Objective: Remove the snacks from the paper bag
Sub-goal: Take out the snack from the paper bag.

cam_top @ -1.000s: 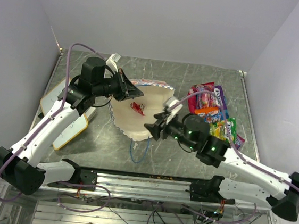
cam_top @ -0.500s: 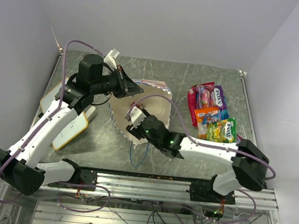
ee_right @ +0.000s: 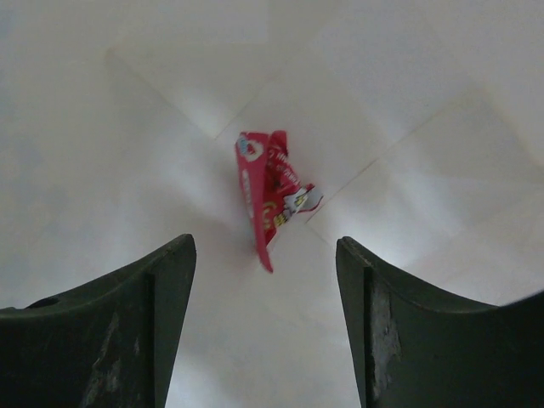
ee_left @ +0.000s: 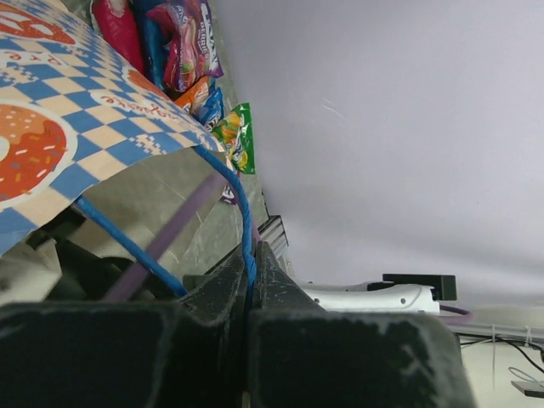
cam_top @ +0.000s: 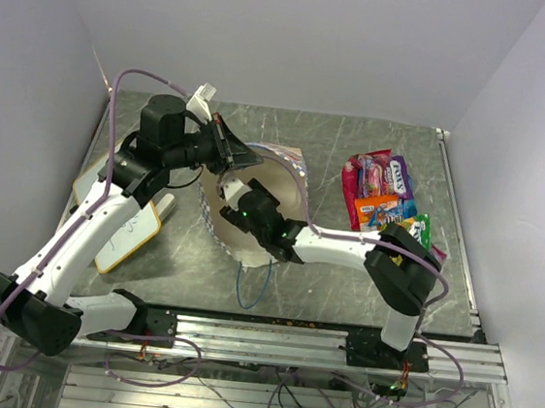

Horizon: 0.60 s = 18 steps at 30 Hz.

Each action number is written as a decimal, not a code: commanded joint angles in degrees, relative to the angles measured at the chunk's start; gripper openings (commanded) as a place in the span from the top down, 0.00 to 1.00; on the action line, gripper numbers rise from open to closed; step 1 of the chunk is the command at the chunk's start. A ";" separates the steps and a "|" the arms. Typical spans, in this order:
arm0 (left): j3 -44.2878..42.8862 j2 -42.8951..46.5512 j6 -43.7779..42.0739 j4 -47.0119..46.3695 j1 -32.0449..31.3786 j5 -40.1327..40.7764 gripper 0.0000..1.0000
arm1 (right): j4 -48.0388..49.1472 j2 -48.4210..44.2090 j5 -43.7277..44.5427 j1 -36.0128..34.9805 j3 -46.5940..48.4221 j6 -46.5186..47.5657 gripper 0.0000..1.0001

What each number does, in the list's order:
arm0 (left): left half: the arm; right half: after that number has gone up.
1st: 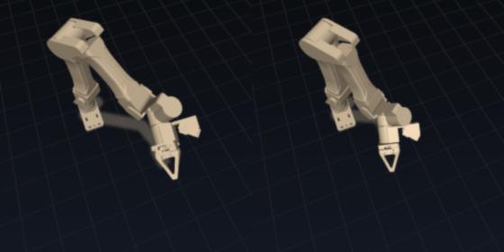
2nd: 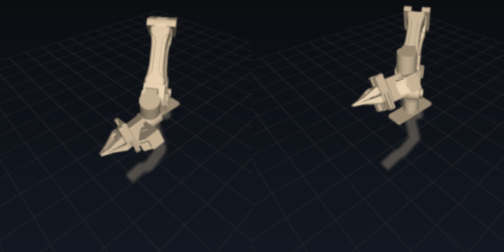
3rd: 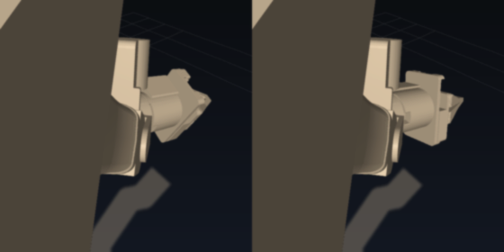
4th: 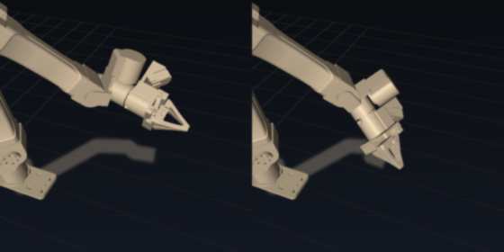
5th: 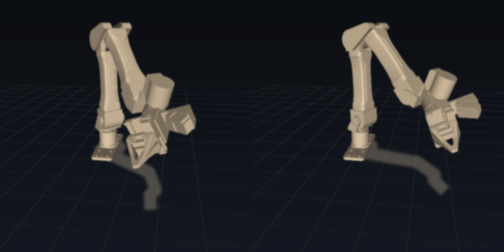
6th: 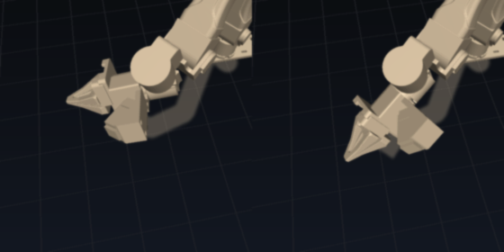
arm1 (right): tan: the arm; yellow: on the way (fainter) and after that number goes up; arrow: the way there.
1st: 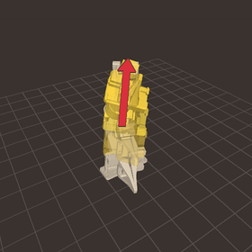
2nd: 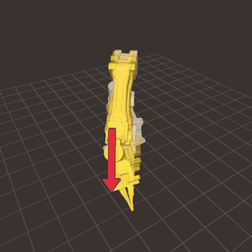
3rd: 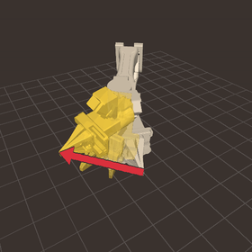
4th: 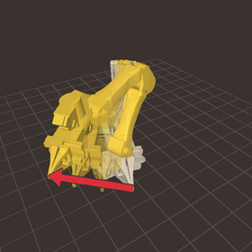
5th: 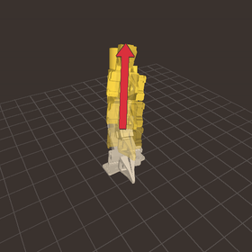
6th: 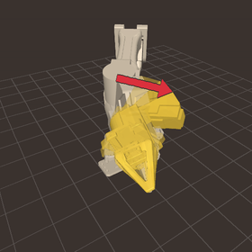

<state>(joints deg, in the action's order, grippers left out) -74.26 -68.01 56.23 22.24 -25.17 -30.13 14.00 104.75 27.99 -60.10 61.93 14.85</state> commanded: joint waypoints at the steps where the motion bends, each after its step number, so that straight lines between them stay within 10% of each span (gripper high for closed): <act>1: 1.88 1.31 2.30 -3.42 0.21 -2.04 0.93 | 1.86 4.32 -0.56 2.88 4.03 0.15 0.33; 12: 0.96 1.61 2.92 -2.75 0.21 -1.27 0.93 | -1.01 15.90 -2.36 5.84 11.97 -0.68 0.34; 18: 1.15 2.08 2.71 -1.68 0.21 -0.69 0.93 | -0.39 14.92 -4.57 5.80 10.20 -1.76 0.62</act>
<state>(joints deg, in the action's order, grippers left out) -72.79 -67.48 58.83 21.26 -25.17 -30.24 12.67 120.95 24.99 -54.39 72.73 14.44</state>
